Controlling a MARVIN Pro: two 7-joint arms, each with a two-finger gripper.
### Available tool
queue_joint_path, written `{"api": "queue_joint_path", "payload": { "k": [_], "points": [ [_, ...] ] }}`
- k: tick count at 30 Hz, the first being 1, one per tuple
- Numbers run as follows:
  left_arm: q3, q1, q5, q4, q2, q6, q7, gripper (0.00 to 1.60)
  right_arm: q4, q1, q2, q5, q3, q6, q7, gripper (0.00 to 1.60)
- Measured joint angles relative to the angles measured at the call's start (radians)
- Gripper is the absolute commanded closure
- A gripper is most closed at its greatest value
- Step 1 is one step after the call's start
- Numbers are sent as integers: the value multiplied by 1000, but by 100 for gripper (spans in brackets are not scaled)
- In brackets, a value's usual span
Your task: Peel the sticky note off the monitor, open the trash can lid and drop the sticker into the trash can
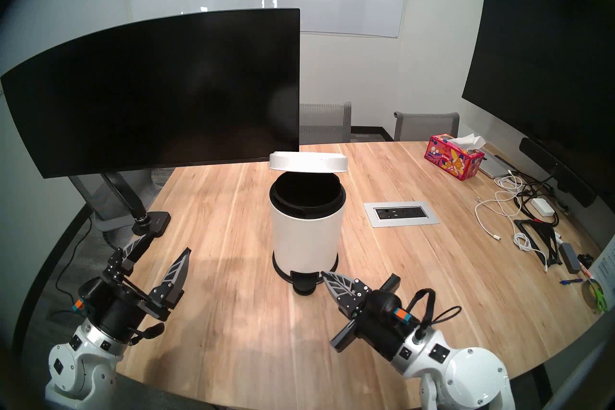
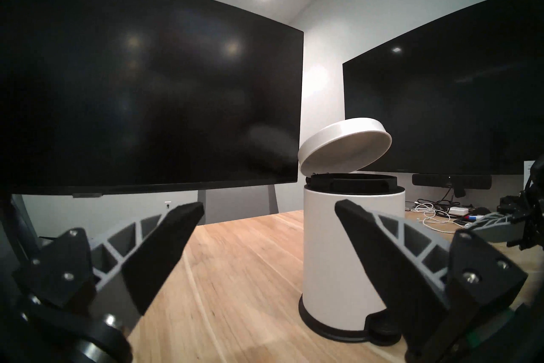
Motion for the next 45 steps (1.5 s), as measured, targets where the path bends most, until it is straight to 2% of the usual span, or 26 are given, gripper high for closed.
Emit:
{"api": "queue_joint_path", "payload": {
  "k": [11,12,13,14,22,33,39,45],
  "points": [
    [22,121,17,4,-99,-185,-13,0,-21,-124,-60,58,31,-149,-43,160],
    [23,127,19,4,-104,-194,-14,0,-21,-131,-64,61,31,-159,-45,122],
    [26,136,21,4,-113,-211,-17,0,-22,-143,-70,68,30,-175,-48,93],
    [29,147,24,4,-124,-231,-21,0,-22,-157,-76,75,27,-196,-51,0],
    [45,198,33,12,-187,-358,-50,0,-24,-242,-114,126,9,-319,-64,0],
    [58,225,11,50,-252,-528,-102,0,-25,-335,-150,170,-7,-497,-74,0],
    [58,225,-12,68,-274,-552,-137,0,-25,-363,-160,182,-13,-570,-78,0],
    [49,225,-34,73,-292,-559,-170,0,-26,-378,-165,187,-17,-597,-80,0]
  ]
}}
